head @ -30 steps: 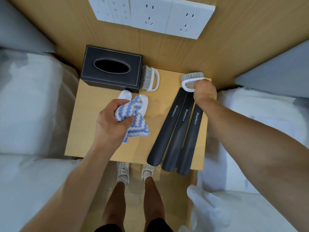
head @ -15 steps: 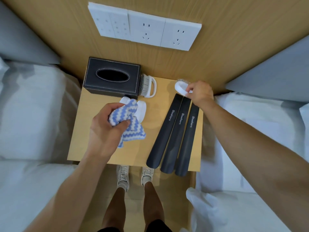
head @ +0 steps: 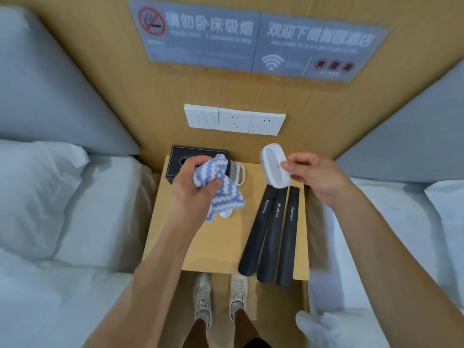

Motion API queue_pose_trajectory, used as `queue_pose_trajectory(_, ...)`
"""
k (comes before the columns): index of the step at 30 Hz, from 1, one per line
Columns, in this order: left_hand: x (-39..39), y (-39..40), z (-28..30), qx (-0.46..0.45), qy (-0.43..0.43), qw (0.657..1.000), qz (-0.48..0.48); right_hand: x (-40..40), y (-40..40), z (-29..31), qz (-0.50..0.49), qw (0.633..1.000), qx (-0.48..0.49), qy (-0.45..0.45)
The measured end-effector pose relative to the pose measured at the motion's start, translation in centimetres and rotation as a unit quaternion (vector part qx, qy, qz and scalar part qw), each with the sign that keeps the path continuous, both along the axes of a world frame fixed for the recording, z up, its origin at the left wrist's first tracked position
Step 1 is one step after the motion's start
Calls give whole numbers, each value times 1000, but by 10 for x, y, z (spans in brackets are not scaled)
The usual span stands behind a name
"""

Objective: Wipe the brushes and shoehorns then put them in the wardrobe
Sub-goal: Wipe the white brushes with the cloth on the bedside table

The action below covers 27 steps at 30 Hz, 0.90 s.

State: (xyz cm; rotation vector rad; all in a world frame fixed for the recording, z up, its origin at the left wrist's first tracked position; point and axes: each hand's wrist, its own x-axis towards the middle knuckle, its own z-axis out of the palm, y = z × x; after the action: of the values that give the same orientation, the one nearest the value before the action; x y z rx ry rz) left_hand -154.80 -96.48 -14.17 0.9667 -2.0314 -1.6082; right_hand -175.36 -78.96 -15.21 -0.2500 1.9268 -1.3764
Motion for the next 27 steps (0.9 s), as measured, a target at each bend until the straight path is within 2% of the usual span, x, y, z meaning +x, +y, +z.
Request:
queue_pose_trajectory(4, 9, -2, 42, -9, 29, 1000, -5, 35, 6, 57, 15, 994, -90, -61)
queue_pose_trajectory(14, 12, -12, 148, -86, 106, 990, -26, 90, -21, 133, 89, 973, -201, -74)
queue_pose_trajectory(20, 10, -10, 171, -161, 133, 976, -52, 104, -34, 163, 74, 947, -309, -59)
queue_pose_trajectory(24, 10, -10, 178, -239, 148, 956, -87, 104, -38, 174, 22, 941, -334, -54)
queue_pose_trajectory(27, 12, -8, 180, -304, 149, 934, -113, 103, -38, 179, 19, 936, -346, -59)
